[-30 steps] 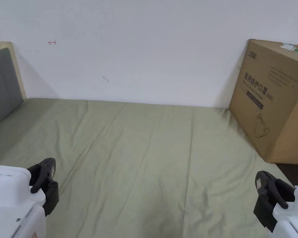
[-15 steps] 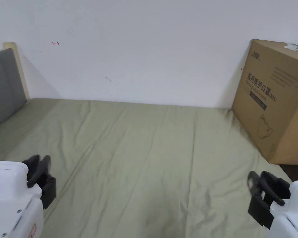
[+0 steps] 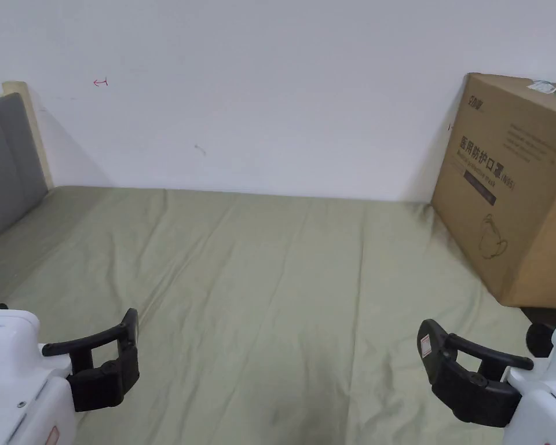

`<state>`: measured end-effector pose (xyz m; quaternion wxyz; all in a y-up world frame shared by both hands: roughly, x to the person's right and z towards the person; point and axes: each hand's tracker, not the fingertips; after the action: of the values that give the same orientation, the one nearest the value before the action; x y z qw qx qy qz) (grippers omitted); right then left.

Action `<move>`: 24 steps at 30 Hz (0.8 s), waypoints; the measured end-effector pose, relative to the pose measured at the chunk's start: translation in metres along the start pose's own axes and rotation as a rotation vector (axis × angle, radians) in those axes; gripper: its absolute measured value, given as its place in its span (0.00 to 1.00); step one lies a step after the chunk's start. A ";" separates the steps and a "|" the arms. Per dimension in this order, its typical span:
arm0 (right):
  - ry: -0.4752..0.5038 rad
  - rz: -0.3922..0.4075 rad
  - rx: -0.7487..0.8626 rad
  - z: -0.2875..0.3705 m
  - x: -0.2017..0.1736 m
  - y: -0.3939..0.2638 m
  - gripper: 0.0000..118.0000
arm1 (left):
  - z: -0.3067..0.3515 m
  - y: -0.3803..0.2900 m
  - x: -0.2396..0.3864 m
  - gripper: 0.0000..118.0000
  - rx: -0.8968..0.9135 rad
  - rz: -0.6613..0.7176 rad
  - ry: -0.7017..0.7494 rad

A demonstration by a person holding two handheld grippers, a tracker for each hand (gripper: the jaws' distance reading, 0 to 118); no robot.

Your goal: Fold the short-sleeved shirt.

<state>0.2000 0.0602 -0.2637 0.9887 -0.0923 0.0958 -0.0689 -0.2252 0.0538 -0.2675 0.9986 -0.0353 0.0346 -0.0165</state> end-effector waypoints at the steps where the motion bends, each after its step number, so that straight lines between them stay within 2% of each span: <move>1: 0.022 -0.024 -0.001 0.000 0.001 0.001 1.00 | 0.000 0.004 -0.001 1.00 0.009 0.007 0.002; 4: 0.057 -0.024 0.057 0.005 -0.007 0.002 1.00 | 0.003 0.004 -0.002 1.00 0.023 0.001 0.012; 5: 0.039 -0.026 0.070 0.006 -0.009 0.002 1.00 | 0.003 0.006 -0.002 1.00 0.025 -0.009 0.010; 7: -0.061 -0.011 0.085 0.006 -0.017 0.007 1.00 | 0.006 0.002 -0.002 1.00 0.027 -0.023 0.027; 10: -0.245 0.081 0.092 0.003 -0.031 0.011 1.00 | 0.009 -0.001 -0.004 1.00 0.025 -0.008 0.020; 12: -0.299 0.117 0.075 -0.001 -0.036 0.012 1.00 | 0.011 0.000 -0.003 1.00 0.031 -0.006 0.030; 14: -0.282 0.121 0.052 -0.002 -0.037 0.015 1.00 | 0.011 -0.002 -0.005 1.00 0.024 0.008 0.025; 18: -0.238 0.029 0.048 0.001 -0.029 0.016 1.00 | 0.012 -0.003 -0.005 1.00 0.027 0.007 0.027; 22: -0.246 0.046 0.079 0.005 -0.029 0.015 1.00 | 0.013 -0.002 -0.005 1.00 0.023 0.007 0.014; 24: -0.309 0.107 0.073 0.004 -0.035 0.015 1.00 | 0.015 -0.002 -0.004 1.00 0.021 0.003 0.017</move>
<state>0.1683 0.0812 -0.2570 0.9966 -0.0606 -0.0550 -0.0045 -0.2284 0.0531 -0.2527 0.9986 -0.0247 0.0432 -0.0157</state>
